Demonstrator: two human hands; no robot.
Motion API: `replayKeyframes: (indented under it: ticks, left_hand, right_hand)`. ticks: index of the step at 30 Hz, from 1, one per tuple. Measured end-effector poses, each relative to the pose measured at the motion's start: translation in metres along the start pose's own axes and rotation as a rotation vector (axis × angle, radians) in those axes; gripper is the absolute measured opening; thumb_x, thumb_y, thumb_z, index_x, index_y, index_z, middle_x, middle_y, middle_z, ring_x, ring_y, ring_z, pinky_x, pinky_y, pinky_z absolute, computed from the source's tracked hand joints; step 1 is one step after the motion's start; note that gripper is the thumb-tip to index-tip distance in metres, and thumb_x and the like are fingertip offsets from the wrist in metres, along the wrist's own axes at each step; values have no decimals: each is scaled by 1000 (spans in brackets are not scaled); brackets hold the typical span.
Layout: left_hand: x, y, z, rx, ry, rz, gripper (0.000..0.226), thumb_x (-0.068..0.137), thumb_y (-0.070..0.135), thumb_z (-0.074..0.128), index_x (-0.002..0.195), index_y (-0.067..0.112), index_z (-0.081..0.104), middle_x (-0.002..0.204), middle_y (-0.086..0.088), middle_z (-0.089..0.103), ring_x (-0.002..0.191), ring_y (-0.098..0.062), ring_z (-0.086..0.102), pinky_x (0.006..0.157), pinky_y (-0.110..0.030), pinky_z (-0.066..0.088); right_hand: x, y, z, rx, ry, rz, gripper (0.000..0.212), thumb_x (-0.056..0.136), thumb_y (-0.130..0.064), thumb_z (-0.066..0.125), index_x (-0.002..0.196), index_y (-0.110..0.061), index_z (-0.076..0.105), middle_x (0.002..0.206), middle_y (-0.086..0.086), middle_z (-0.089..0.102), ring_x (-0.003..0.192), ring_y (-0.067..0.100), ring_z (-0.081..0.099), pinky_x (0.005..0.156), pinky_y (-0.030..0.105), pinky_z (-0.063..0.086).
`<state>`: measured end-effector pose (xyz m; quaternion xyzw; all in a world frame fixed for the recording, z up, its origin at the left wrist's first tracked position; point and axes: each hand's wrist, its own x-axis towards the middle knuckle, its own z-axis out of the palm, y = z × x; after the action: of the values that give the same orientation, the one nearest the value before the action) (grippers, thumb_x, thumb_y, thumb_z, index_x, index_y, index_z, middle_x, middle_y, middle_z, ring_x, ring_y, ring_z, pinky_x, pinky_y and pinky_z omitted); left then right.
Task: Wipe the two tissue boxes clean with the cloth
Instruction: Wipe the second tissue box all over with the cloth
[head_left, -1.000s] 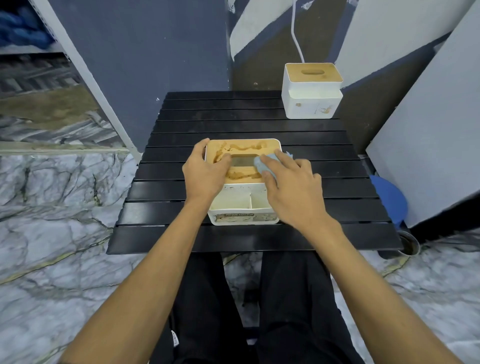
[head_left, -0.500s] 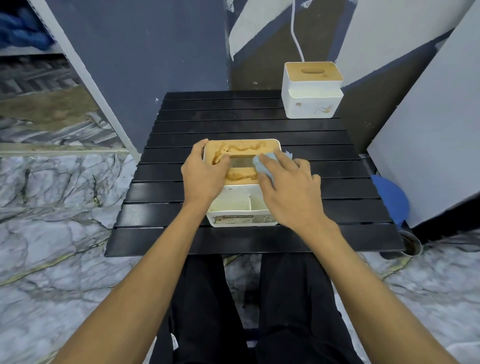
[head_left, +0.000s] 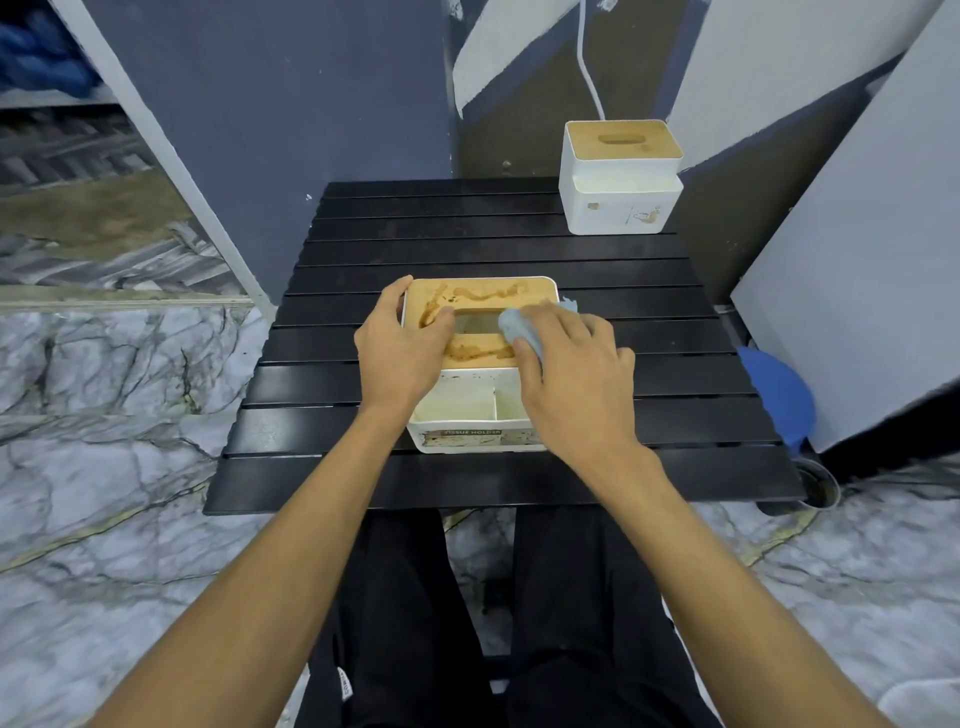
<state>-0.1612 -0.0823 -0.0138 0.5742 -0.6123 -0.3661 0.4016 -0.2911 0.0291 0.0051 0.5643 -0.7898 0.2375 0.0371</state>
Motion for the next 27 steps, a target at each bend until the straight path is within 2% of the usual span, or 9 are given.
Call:
replayKeyframes:
  ticks: [3,6,9,11,14,18,21,24,27]
  left_hand:
    - [1,-1,-1,10,-13,7,60,86,37,70,142,28,51,105,19,60,125,-17,51,104,-37,47]
    - [0,2,-2,14,-12,17,58,88,34,70,142,26,51,97,25,55,116,-13,54,101,-32,48]
    - [0,3,-1,10,-4,19,58,89,34,70,143,25,50,98,24,53,114,-12,54,95,-27,48]
    - [0,3,0,3,0,15,58,89,34,70,142,25,50,99,21,53,115,-13,53,93,-27,48]
    - [-1,3,0,3,-1,22,57,89,33,70,142,25,50,96,26,54,114,-13,56,95,-30,51]
    - [0,3,0,3,-22,26,57,90,30,70,143,23,50,92,30,52,93,0,59,84,-19,52]
    - [-1,5,-2,1,-27,33,56,90,29,70,142,23,51,95,27,53,90,1,59,74,-9,46]
    - [-1,6,-2,-2,-18,30,56,89,31,70,142,24,51,99,24,55,105,-9,59,89,-24,52]
    - [-1,5,-1,-15,-12,22,56,88,30,71,141,24,51,93,27,54,108,-12,59,93,-28,52]
  right_hand:
    - [15,2,2,-18,-20,-6,33,103,-34,38,129,-26,56,142,-7,50,122,27,44,86,45,37]
    - [51,1,5,7,-92,22,36,104,-31,36,136,-25,52,148,-3,45,127,30,42,95,51,36]
    - [64,1,7,-37,-142,21,41,104,-33,35,143,-23,45,154,0,38,133,32,38,101,55,34]
    - [49,1,4,-46,-150,4,44,102,-37,35,144,-24,41,156,-1,34,134,31,35,100,55,35]
    - [11,0,-3,-51,-95,-15,42,100,-41,39,139,-28,44,152,-6,36,128,29,38,90,49,38]
    - [14,0,-2,-82,-94,-1,40,102,-39,36,139,-28,45,151,-6,38,126,29,40,90,49,37]
    - [48,2,4,-28,-144,32,42,104,-36,33,144,-27,43,156,-1,34,134,33,35,99,56,34]
    - [58,3,7,-9,-160,38,43,104,-35,32,146,-27,40,158,0,32,137,35,33,101,58,33]
    - [35,3,2,-6,-133,26,41,104,-35,33,143,-28,43,156,-4,33,133,32,36,97,54,36]
